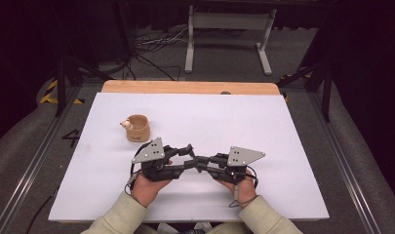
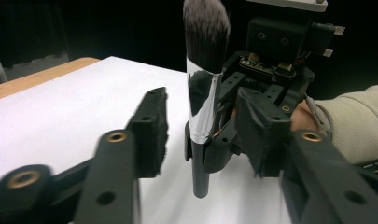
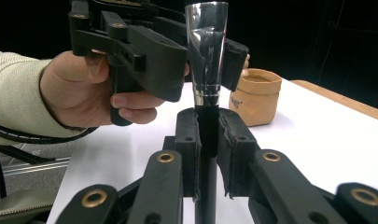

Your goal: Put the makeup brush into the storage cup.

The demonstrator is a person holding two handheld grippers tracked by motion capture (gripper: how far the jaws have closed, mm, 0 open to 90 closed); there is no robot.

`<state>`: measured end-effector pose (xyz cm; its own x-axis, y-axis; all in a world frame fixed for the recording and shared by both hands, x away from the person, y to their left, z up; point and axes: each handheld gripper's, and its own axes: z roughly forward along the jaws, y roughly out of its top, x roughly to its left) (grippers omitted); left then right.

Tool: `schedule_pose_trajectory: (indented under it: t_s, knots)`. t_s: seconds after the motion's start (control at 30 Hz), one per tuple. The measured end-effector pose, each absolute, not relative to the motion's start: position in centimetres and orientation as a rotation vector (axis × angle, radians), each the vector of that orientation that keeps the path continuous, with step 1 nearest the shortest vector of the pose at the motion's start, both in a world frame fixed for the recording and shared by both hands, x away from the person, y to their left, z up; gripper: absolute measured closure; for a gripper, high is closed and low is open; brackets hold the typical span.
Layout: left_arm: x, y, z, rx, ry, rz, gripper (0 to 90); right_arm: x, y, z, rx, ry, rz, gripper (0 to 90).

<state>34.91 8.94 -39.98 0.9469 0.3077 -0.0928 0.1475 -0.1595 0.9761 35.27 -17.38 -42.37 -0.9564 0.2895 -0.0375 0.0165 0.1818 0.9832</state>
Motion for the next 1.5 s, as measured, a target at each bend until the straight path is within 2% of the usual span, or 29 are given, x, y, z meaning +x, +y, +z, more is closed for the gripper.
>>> schedule_pose_trajectory:
  t_s: [0.33,0.9,1.0,1.23,1.37,1.5]
  knots:
    - [34.7,8.9,-40.1,1.732,0.364,0.152,74.8,35.2,-17.4,-42.5,0.297,2.244,1.853,79.1]
    - [34.6,9.0,-39.6,1.719,0.369,0.148,77.9,35.0,-17.3,-42.0,0.286,2.228,1.827,78.0]
    - [34.7,9.2,-39.2,1.721,0.376,0.161,78.1,34.9,-17.5,-41.8,0.317,2.211,1.821,64.1]
    - [35.0,9.9,-38.5,1.728,0.432,0.146,78.2,34.8,-18.3,-41.1,0.385,2.182,1.764,38.0]
    - [35.2,10.5,-37.8,1.732,0.449,0.183,78.2,34.6,-19.0,-40.9,0.413,2.172,1.737,28.2]
    - [35.7,11.1,-37.1,1.744,0.467,0.214,78.2,34.7,-20.1,-40.8,0.452,2.165,1.708,22.7]
